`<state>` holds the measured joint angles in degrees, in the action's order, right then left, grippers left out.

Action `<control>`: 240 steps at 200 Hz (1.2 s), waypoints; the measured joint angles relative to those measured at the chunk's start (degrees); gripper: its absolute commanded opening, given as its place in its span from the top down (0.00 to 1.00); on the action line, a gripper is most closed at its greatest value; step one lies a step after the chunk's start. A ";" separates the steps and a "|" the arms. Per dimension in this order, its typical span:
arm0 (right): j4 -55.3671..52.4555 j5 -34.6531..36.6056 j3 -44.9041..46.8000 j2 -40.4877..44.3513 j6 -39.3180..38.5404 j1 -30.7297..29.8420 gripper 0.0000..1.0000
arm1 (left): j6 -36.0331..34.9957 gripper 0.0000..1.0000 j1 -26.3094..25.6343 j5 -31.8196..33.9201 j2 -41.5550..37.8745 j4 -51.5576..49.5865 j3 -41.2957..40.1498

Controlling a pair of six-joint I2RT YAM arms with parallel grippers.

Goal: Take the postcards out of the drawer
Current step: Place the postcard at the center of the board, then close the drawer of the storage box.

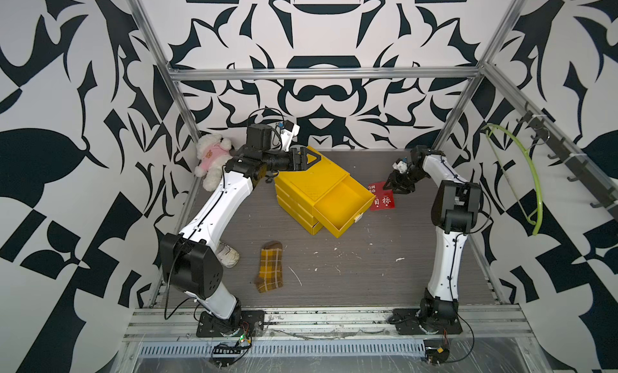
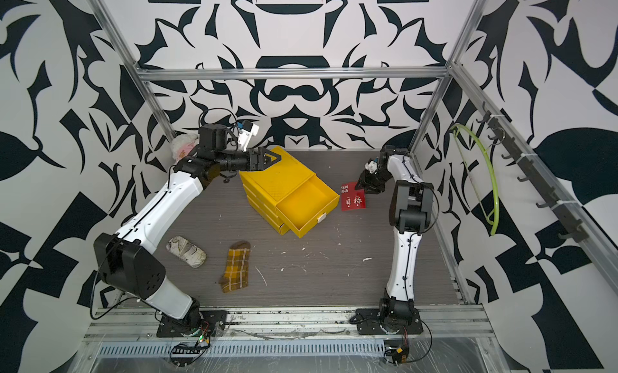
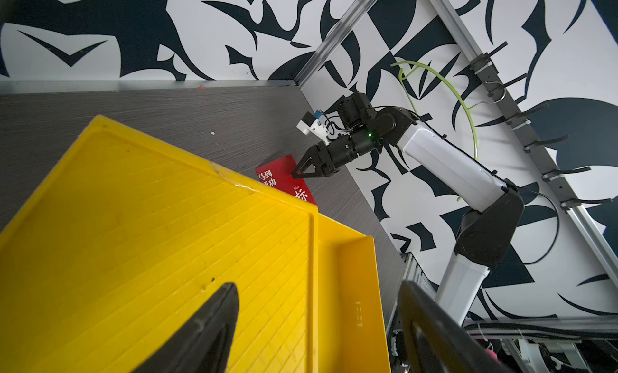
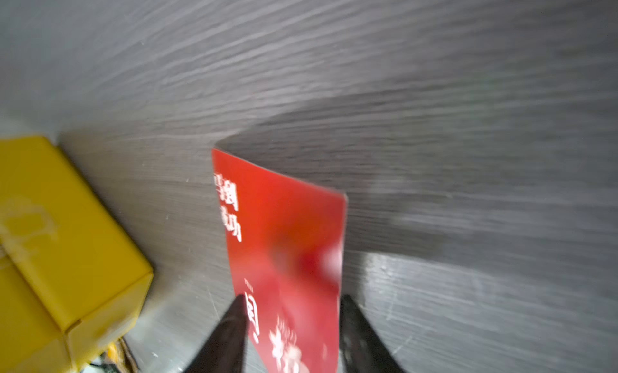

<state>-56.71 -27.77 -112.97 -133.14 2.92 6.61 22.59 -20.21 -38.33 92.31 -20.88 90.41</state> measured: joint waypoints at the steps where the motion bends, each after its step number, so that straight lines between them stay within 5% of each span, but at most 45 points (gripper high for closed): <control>1: 0.02 0.17 0.00 0.00 0.26 0.00 0.39 | 0.00 0.20 0.00 0.00 0.00 0.00 0.00; 69: 2.34 8.68 2.01 5.09 2.82 0.00 0.34 | -1.60 0.19 0.00 2.36 0.02 -0.90 0.00; 141: 11.28 12.11 23.98 35.78 8.41 -1.70 0.37 | -4.48 0.18 1.57 7.91 3.74 -4.61 3.85; 182: 14.47 13.16 35.58 50.27 10.93 -8.83 0.60 | -6.16 0.19 1.92 11.19 6.93 -8.04 6.78; 240: 14.80 11.67 44.96 66.18 12.31 -17.03 0.61 | -12.94 0.16 1.84 21.86 11.87 -16.59 14.08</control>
<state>-41.91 -16.10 -68.01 -66.96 15.22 -10.41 9.65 -18.37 -16.47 104.18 -37.47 104.49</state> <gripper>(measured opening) 0.393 0.841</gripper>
